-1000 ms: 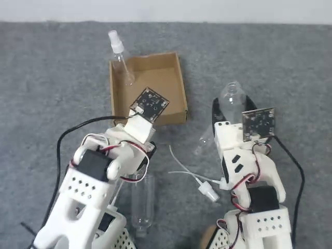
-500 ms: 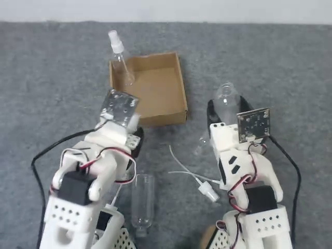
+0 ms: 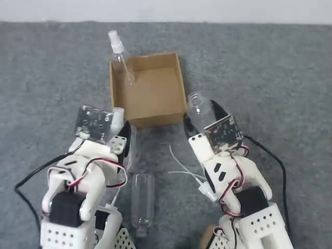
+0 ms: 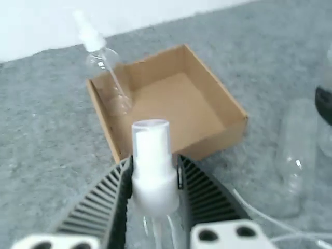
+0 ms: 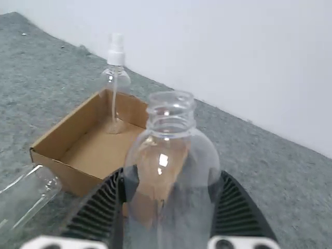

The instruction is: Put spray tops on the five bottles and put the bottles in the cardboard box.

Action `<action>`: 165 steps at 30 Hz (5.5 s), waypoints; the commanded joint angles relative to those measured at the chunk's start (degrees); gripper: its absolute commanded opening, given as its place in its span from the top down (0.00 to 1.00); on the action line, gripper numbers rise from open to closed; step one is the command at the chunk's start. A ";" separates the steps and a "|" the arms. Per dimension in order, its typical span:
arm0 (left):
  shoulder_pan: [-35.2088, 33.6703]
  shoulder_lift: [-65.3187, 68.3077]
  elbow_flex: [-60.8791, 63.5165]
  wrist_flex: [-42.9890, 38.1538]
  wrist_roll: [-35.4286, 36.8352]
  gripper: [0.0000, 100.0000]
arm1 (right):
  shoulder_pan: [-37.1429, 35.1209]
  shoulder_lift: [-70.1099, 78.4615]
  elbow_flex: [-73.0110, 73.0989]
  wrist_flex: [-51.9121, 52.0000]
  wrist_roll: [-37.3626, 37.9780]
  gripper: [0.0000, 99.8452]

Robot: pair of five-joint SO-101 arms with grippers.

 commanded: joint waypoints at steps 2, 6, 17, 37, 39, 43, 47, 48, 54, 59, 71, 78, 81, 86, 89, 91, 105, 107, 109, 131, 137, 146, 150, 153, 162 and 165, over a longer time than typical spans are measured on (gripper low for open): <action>-2.90 -5.01 2.51 -5.71 1.41 0.99 | -1.63 -1.80 -0.88 -1.19 1.32 0.91; -3.43 -9.05 4.44 -6.95 3.34 0.99 | -1.71 -1.36 -0.88 -1.27 1.93 0.91; -3.43 -15.74 6.20 -6.59 4.75 0.99 | -8.22 -1.80 1.14 -1.36 1.85 0.91; -3.43 -22.51 6.20 -6.77 17.23 0.94 | -9.80 -1.27 1.76 -1.36 1.93 0.90; -3.43 -23.91 6.20 -6.95 17.32 0.94 | -10.77 -1.27 2.11 -1.71 2.02 0.90; -3.43 -24.44 5.76 -7.65 17.58 0.94 | -12.79 -1.27 5.01 -6.20 2.02 0.90; -5.19 -24.44 5.85 -9.67 18.29 0.94 | -13.14 -1.27 8.35 -11.91 2.02 0.90; -5.89 -24.44 5.85 -10.29 19.52 0.94 | -13.14 -1.27 8.79 -12.88 2.02 0.90; -8.35 -24.44 5.85 -14.33 22.24 0.94 | -13.14 -1.27 9.85 -14.46 2.02 0.90; -8.44 -24.44 5.67 -18.81 22.15 0.94 | -13.14 -1.27 9.85 -14.46 2.02 0.90; -8.44 -24.44 2.77 -20.13 23.74 0.95 | -14.64 -1.27 10.02 -14.29 2.02 0.90; -14.51 -24.44 2.68 -19.25 31.30 0.99 | -18.77 -1.27 10.99 -14.37 3.69 0.91; -16.53 -24.44 2.77 -19.78 33.41 0.99 | -20.44 -1.27 12.13 -14.55 5.63 0.91; -16.88 -24.44 2.68 -20.04 33.85 0.99 | -23.34 -1.19 12.31 -13.93 6.77 0.91; -16.88 -24.44 0.48 -20.13 33.76 0.99 | -24.48 -1.19 13.36 -14.46 6.77 0.91; -16.62 -24.44 -1.98 -20.04 33.67 0.99 | -24.66 -1.19 13.54 -14.46 6.86 0.91; -7.03 -24.44 -2.07 -22.07 30.59 0.99 | -27.12 -1.19 13.63 -14.20 6.86 0.91; -5.27 -24.44 -1.89 -22.07 29.80 0.99 | -27.65 -1.19 13.63 -14.11 6.86 0.91; -4.75 -24.44 -1.89 -21.89 29.80 0.99 | -27.65 -1.19 13.63 -14.11 6.86 0.91; -4.48 -24.44 1.98 -23.12 30.07 0.99 | -27.74 -1.19 13.63 -14.29 6.86 0.91; -4.48 -24.44 3.21 -22.95 30.07 0.99 | -27.74 -1.19 13.63 -14.29 6.86 0.91; -4.40 -24.44 4.44 -20.48 30.07 0.99 | -27.47 -1.19 13.63 -14.46 6.86 0.91; -4.40 -24.44 4.70 -20.31 30.07 0.99 | -27.47 -1.19 13.63 -14.46 6.86 0.91; -4.40 -24.44 4.70 -19.08 29.98 0.99 | -27.38 -1.19 13.63 -14.46 6.86 0.91; -4.40 -24.44 4.70 -18.02 29.98 0.99 | -25.54 -1.19 13.27 -14.46 6.86 0.91; -4.40 -24.44 4.79 -17.85 29.89 0.99 | -25.54 -1.19 13.27 -14.55 6.86 0.91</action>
